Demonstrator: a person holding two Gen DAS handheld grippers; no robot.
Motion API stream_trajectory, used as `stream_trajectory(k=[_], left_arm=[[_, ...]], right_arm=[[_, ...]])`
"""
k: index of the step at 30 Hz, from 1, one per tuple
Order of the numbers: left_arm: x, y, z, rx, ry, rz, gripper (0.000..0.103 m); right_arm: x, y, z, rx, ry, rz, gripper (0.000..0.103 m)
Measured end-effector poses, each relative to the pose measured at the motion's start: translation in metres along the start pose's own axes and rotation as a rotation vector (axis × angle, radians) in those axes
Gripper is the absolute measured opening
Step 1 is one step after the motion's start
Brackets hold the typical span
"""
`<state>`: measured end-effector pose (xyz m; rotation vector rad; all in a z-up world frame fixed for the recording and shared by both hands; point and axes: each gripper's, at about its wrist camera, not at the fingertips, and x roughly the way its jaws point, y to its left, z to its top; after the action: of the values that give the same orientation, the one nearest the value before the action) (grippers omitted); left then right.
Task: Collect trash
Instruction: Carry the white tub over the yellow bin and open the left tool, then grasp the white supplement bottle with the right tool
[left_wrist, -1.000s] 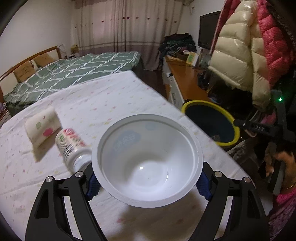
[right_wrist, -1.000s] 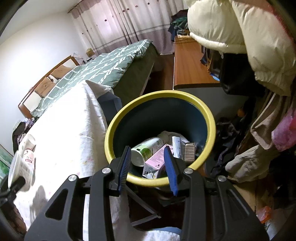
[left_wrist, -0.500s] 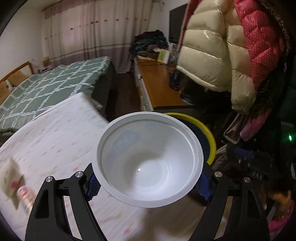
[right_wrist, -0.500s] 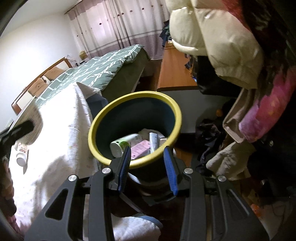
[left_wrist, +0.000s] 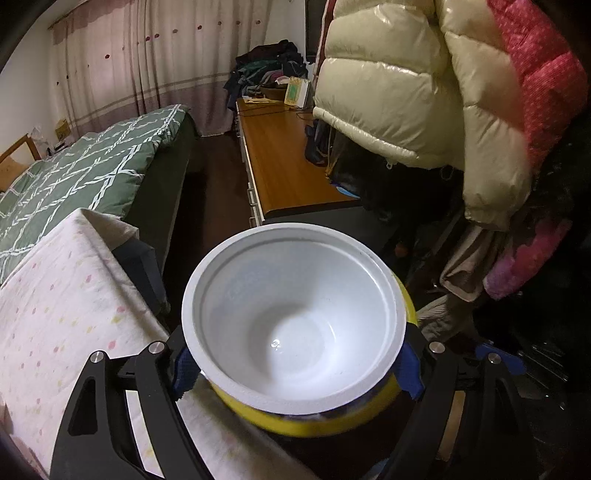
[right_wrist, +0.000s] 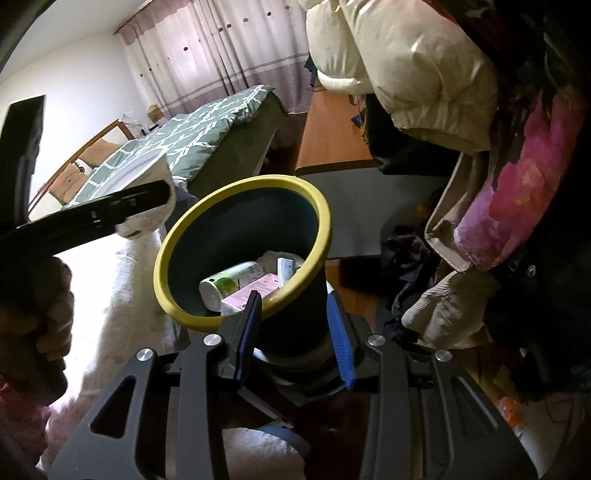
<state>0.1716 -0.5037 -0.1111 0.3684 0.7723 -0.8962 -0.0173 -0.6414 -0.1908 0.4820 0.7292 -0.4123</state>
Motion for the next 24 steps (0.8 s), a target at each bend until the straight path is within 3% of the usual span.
stream_trajectory(k=[1,7,14,19,22,24], left_arm=[[0.001,0.001,-0.001,0.0,0.001,0.007,0.091],[-0.025,0.021,-0.005,-0.056,-0.037,0.004,0.092],[-0.119,0.076,-0.041,-0.144,-0.161,0.019,0.097],[-0.188,0.128,-0.086,-0.23,-0.237,0.108,0.098],[-0.223,0.164,-0.119,-0.283,-0.266,0.188,0.098],[-0.247,0.189,-0.147,-0.305,-0.285,0.279,0.098]], right_arm=[[0.0,0.0,0.0,0.001,0.0,-0.001,0.035],[-0.001,0.008,0.0,-0.013,0.004,0.005,0.035],[-0.003,0.032,0.001,-0.057,0.005,0.022,0.035],[-0.005,0.062,0.001,-0.109,0.003,0.042,0.035],[-0.007,0.081,0.001,-0.139,0.0,0.053,0.035],[-0.008,0.093,0.001,-0.156,0.001,0.06,0.035]])
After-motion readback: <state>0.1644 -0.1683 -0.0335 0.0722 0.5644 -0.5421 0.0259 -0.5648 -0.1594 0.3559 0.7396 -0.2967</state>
